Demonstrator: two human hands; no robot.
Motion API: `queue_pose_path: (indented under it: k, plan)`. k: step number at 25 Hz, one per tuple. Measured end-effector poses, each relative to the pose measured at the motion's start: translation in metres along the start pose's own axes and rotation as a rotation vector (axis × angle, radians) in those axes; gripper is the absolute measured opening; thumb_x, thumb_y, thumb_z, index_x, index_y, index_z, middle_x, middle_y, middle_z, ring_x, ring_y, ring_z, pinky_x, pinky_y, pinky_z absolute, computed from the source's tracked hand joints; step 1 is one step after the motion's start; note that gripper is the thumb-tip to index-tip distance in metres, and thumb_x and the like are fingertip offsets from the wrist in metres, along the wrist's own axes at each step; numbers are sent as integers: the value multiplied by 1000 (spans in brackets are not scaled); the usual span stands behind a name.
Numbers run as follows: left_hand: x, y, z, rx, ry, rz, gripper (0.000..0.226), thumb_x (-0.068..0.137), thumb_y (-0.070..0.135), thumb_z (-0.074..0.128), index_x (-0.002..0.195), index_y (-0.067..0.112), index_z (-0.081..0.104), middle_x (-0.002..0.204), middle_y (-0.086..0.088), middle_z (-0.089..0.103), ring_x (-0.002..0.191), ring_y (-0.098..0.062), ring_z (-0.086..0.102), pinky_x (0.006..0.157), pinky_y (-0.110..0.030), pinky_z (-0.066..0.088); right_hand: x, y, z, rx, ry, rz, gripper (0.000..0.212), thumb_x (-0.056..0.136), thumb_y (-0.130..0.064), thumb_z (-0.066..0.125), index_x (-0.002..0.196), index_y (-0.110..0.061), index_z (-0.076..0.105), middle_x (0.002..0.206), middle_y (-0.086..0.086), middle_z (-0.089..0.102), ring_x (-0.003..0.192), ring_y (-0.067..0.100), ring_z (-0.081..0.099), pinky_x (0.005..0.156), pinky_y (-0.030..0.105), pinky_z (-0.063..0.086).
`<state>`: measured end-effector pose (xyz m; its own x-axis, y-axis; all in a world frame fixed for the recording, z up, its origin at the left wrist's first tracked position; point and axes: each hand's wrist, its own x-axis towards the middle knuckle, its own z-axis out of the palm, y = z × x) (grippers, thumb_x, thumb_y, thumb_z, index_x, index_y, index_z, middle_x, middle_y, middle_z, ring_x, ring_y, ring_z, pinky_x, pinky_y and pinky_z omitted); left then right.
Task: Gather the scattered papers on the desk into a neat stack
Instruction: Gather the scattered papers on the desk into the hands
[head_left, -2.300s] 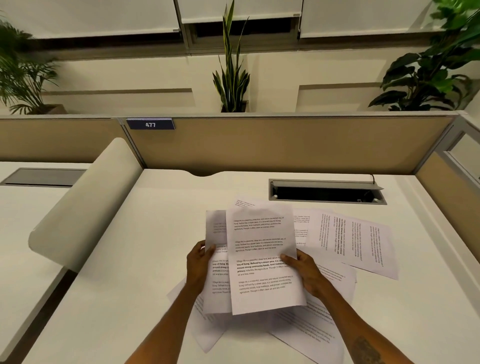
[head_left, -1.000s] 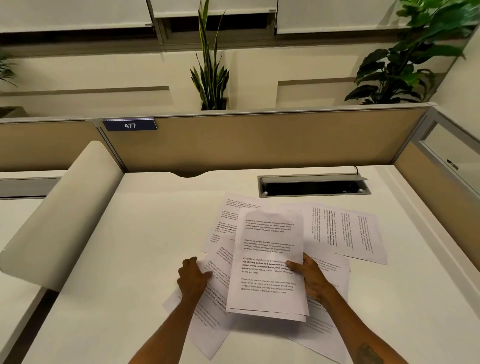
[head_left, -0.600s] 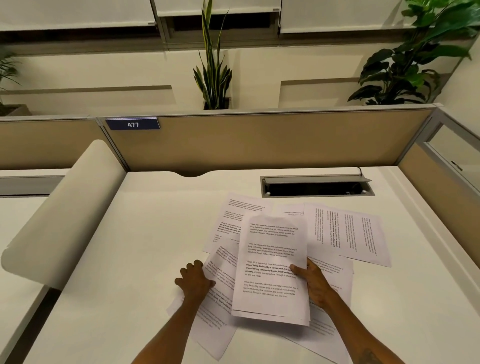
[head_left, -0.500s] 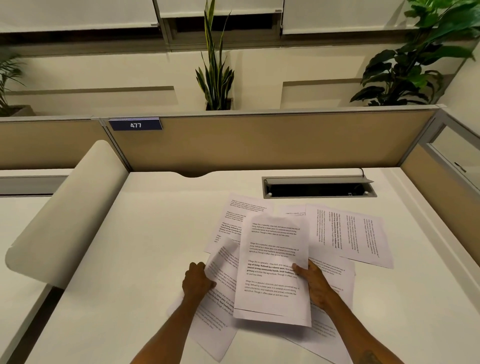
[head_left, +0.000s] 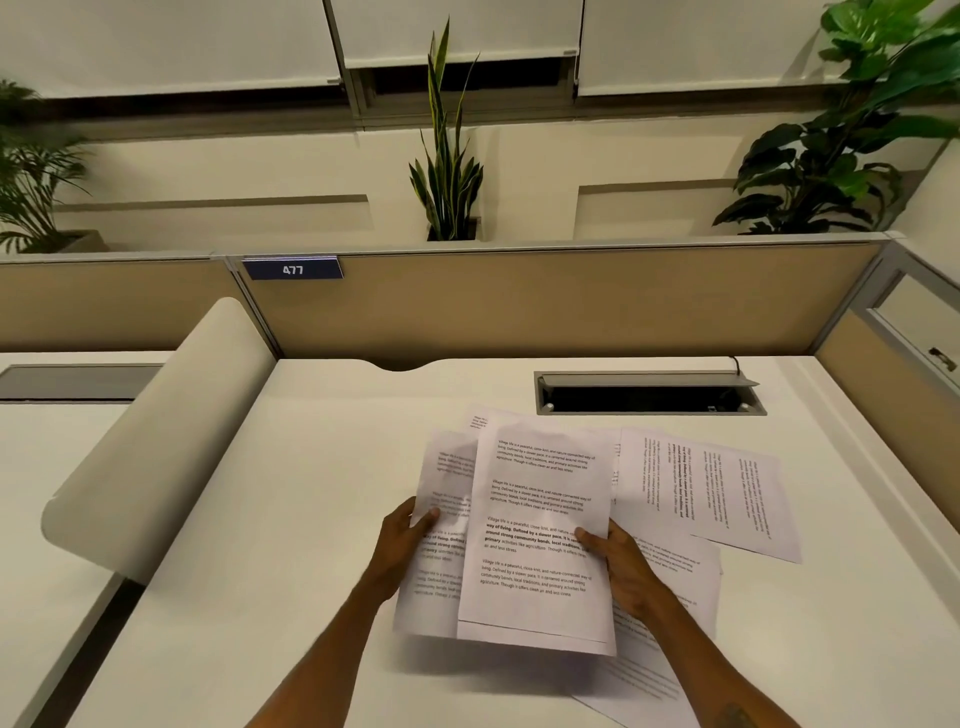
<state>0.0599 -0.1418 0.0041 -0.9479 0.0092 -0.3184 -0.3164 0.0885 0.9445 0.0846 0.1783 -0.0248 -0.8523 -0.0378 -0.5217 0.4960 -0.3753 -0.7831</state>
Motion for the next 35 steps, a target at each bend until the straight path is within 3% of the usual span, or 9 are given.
queue_pose_path:
  k: [2, 6, 13, 20, 22, 26, 31, 33, 35]
  plan:
    - [3, 8, 13, -56, -18, 0, 26, 98, 20, 64, 121, 7, 66, 112, -16, 78, 91, -32, 79, 76, -42, 66, 2, -6, 6, -22, -27, -12, 44, 92, -4, 63, 136, -7, 55, 127, 20, 68, 116, 43, 64, 99, 60, 51]
    - [6, 20, 40, -86, -104, 2, 34, 96, 27, 67, 122, 6, 66, 109, -16, 79, 93, -37, 78, 82, -50, 64, 7, -15, 11, -54, -44, -14, 44, 92, -1, 63, 135, -2, 56, 129, 21, 67, 117, 40, 65, 99, 51, 53]
    - [12, 18, 57, -114, -152, -16, 34, 103, 34, 54, 123, 10, 68, 115, -18, 76, 107, -42, 72, 96, -59, 58, 10, -19, 4, -77, -45, -40, 46, 90, 1, 64, 135, -5, 54, 128, 21, 67, 115, 43, 65, 101, 62, 48]
    - [10, 20, 65, -124, -132, -37, 44, 98, 50, 52, 123, 18, 68, 115, -10, 77, 104, -32, 75, 87, -46, 63, 13, -23, 17, -149, 51, -151, 38, 93, 0, 62, 130, -2, 58, 123, 22, 69, 108, 43, 68, 94, 62, 53]
    - [9, 17, 64, -183, -122, -28, 44, 105, 47, 41, 125, 18, 68, 117, -7, 78, 106, -27, 76, 86, -40, 62, 14, -26, 24, -171, 61, -198, 34, 94, -4, 63, 127, -5, 60, 119, 18, 71, 103, 40, 70, 90, 61, 56]
    - [10, 18, 58, -105, -64, 42, 30, 86, 26, 80, 114, 19, 73, 112, -3, 80, 103, -29, 76, 80, -33, 64, 12, -33, 37, -227, 78, -292, 30, 93, -11, 65, 123, -11, 63, 113, 12, 74, 98, 36, 72, 86, 52, 60]
    - [11, 13, 47, -137, -29, 70, 35, 78, 19, 83, 110, 8, 76, 108, -8, 80, 103, -37, 73, 90, -44, 63, 9, -35, 41, -305, 69, -371, 28, 90, -13, 70, 114, -27, 68, 104, -8, 76, 97, 18, 71, 74, 22, 61]
    - [9, 10, 44, -117, -65, 76, 38, 78, 13, 85, 114, 6, 75, 110, -10, 79, 104, -33, 73, 90, -42, 63, 7, -32, 35, -316, 34, -349, 33, 87, -12, 72, 115, -28, 66, 105, -9, 76, 99, 18, 71, 74, 23, 62]
    - [7, 6, 44, -101, -106, 91, 40, 79, 4, 84, 118, 8, 74, 113, -8, 79, 105, -28, 74, 86, -34, 63, 4, -29, 31, -344, -6, -311, 43, 86, -11, 74, 126, -20, 61, 116, 1, 73, 107, 25, 69, 88, 36, 62]
